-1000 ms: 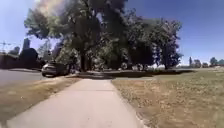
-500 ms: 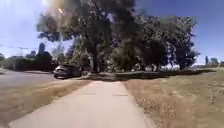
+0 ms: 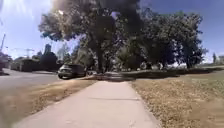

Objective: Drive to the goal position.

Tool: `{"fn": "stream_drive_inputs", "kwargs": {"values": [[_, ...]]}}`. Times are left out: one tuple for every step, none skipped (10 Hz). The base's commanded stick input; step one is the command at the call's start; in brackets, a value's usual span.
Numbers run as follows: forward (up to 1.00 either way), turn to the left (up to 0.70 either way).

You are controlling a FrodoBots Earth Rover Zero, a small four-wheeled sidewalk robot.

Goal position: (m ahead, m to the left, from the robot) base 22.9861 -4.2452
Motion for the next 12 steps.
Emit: {"fn": "stream_drive_inputs", "kwargs": {"values": [[0.85, 0.0], [0.85, 0.0], [0.85, 0.0], [0.85, 0.0], [0.85, 0.0], [0.85, 0.0], [0.85, 0.0], [0.85, 0.0], [0.85, 0.0], [0.85, 0.0], [0.85, 0.0], [0.85, 0.0]]}}
